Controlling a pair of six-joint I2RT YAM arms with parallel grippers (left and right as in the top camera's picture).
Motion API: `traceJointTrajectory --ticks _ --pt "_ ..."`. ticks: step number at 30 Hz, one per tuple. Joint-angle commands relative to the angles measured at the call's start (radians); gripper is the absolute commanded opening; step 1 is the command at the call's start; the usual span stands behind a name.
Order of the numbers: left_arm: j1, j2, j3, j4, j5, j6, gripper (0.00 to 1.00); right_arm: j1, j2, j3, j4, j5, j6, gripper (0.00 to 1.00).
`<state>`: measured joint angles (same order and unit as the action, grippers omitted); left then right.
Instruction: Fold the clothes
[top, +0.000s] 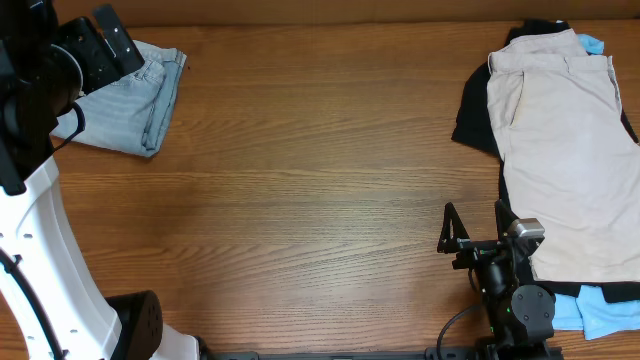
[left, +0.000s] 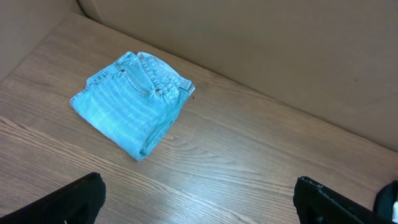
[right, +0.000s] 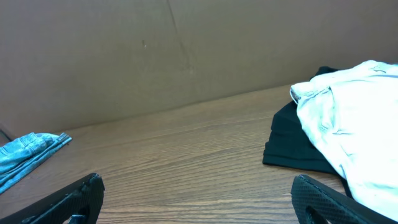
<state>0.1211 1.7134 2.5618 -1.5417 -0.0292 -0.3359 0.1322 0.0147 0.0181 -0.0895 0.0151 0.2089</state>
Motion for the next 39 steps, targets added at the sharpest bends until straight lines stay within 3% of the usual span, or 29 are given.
traceJointTrajectory --ticks 1,7,18,21,28,34,39 --pt "0.003 0.004 0.005 0.001 0.004 0.018 1.00 -0.001 -0.012 -0.010 0.008 0.006 0.000 1.00" --pt "0.002 -0.065 -0.102 0.002 0.004 0.018 1.00 -0.001 -0.012 -0.010 0.008 0.006 0.001 1.00" --pt "0.002 -0.508 -0.814 0.001 0.004 0.018 1.00 -0.001 -0.012 -0.010 0.008 0.006 0.000 1.00" --pt "0.002 -0.606 -0.930 0.005 0.000 0.018 1.00 -0.001 -0.012 -0.010 0.008 0.006 0.000 1.00" --pt "0.002 -0.862 -1.159 0.222 0.019 0.020 1.00 -0.001 -0.012 -0.010 0.008 0.006 0.001 1.00" --pt "0.002 -1.083 -1.409 0.420 0.049 -0.063 1.00 -0.001 -0.012 -0.010 0.008 0.006 0.001 1.00" --pt "0.002 -1.237 -1.640 0.494 0.057 -0.087 1.00 -0.001 -0.012 -0.010 0.008 0.006 0.001 1.00"
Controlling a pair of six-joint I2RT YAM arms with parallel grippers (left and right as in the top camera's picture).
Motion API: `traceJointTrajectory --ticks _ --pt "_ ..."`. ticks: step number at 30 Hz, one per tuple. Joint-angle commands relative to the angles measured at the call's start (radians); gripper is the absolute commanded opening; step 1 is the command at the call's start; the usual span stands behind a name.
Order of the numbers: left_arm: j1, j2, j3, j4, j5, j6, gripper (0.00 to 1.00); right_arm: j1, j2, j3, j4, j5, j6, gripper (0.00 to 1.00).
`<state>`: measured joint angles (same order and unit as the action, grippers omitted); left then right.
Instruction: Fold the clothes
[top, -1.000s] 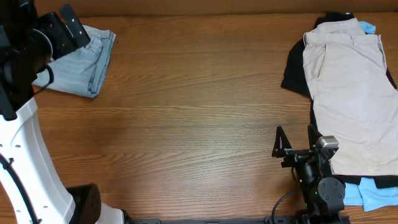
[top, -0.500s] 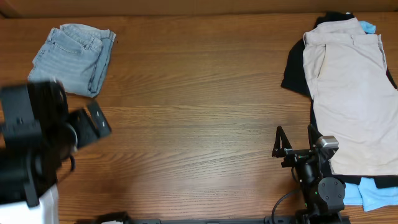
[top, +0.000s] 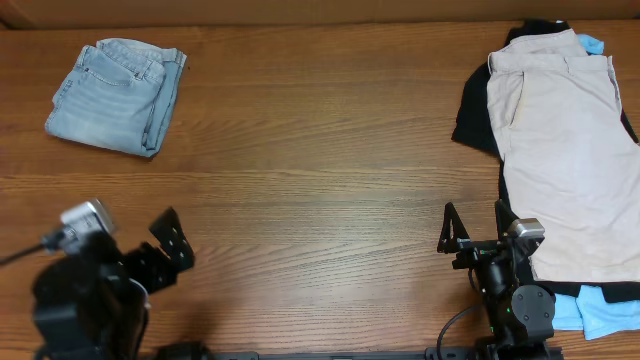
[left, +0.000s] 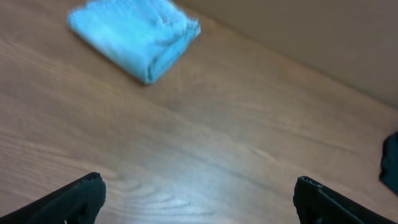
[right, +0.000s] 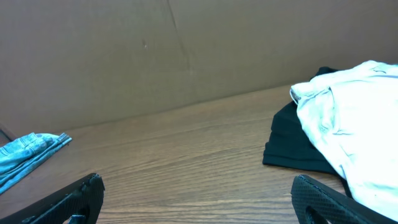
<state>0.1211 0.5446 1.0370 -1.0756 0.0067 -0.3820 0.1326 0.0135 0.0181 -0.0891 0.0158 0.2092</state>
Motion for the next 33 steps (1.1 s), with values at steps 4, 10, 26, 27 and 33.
traceJointTrajectory --ticks 4,10,26,27,33 --pt "0.002 -0.171 -0.297 0.150 0.026 -0.073 1.00 -0.001 -0.011 -0.010 0.008 0.006 0.000 1.00" --pt "0.002 -0.308 -0.539 0.428 0.090 -0.098 1.00 -0.001 -0.011 -0.010 0.008 0.006 0.000 1.00" --pt "-0.082 -0.532 -0.941 0.986 -0.095 -0.113 1.00 -0.001 -0.011 -0.010 0.008 0.006 0.000 1.00" --pt "-0.082 -0.535 -0.959 1.000 -0.098 -0.113 1.00 -0.001 -0.011 -0.010 0.008 0.006 0.000 1.00" --pt "-0.081 -0.541 -1.034 1.017 -0.100 -0.116 1.00 -0.001 -0.011 -0.010 0.008 0.006 0.000 1.00"
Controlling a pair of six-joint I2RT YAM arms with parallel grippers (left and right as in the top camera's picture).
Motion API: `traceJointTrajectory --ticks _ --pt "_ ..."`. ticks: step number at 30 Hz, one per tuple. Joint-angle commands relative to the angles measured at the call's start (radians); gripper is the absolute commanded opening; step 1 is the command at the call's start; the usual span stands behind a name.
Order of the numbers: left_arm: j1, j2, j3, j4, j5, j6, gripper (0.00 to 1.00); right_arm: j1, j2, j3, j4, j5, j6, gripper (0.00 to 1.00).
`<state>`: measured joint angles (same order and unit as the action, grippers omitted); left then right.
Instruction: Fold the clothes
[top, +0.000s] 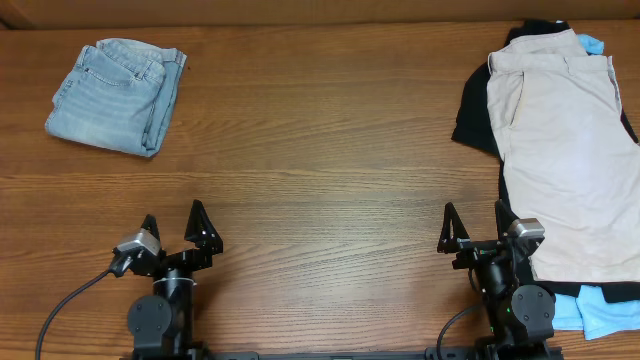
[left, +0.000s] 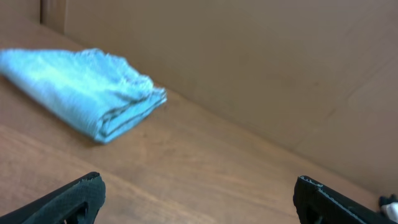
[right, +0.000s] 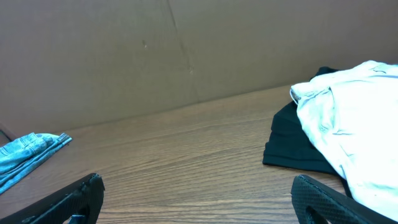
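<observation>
Folded light-blue jeans (top: 118, 92) lie at the table's far left corner, also seen as jeans (left: 81, 90) and jeans (right: 28, 155). At the right, beige shorts (top: 562, 150) are spread over a black garment (top: 476, 118) and a light-blue one (top: 598, 312); the shorts (right: 351, 121) and black garment (right: 298, 146) show in the right wrist view. My left gripper (top: 175, 232) sits at the front left edge, open and empty. My right gripper (top: 478, 225) sits at the front right edge next to the pile, open and empty.
A brown cardboard wall (right: 186, 50) runs along the table's far side. Bare wooden tabletop (top: 330, 170) lies between the jeans and the pile.
My left arm has moved from the front left, a little left of its present spot, and now sits low at the table's front edge. The jeans, the pile and my right arm are unchanged.
My left gripper was open high over the folded jeans at the far left corner. Then it was back at the front left of the table, away from the jeans. Now it rests at the front edge, open. My right arm stayed still throughout.
</observation>
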<state>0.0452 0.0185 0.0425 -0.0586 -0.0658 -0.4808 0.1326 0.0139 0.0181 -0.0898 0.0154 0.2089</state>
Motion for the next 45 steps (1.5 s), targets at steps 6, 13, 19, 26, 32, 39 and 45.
traceJointTrajectory --ticks 6,13,19,26,32,39,45 --pt "0.002 -0.015 -0.038 -0.012 0.006 0.032 1.00 -0.001 -0.011 -0.010 0.008 0.006 0.001 1.00" --pt "0.002 -0.014 -0.038 -0.012 0.006 0.032 1.00 -0.001 -0.011 -0.010 0.008 0.006 0.001 1.00" --pt "0.002 -0.014 -0.038 -0.012 0.006 0.032 1.00 -0.001 -0.011 -0.010 0.008 0.006 0.000 1.00" --pt "0.002 -0.014 -0.037 -0.012 0.006 0.032 1.00 -0.001 -0.011 -0.010 0.008 0.006 0.001 1.00" --pt "0.002 -0.014 -0.038 -0.012 0.006 0.032 1.00 -0.001 -0.011 -0.010 0.008 0.006 0.000 1.00" --pt "0.002 -0.014 -0.037 -0.012 0.006 0.032 1.00 -0.001 -0.011 -0.010 0.008 0.006 0.000 1.00" --pt "0.002 -0.014 -0.038 -0.012 0.006 0.032 1.00 -0.001 -0.011 -0.010 0.008 0.006 0.001 1.00"
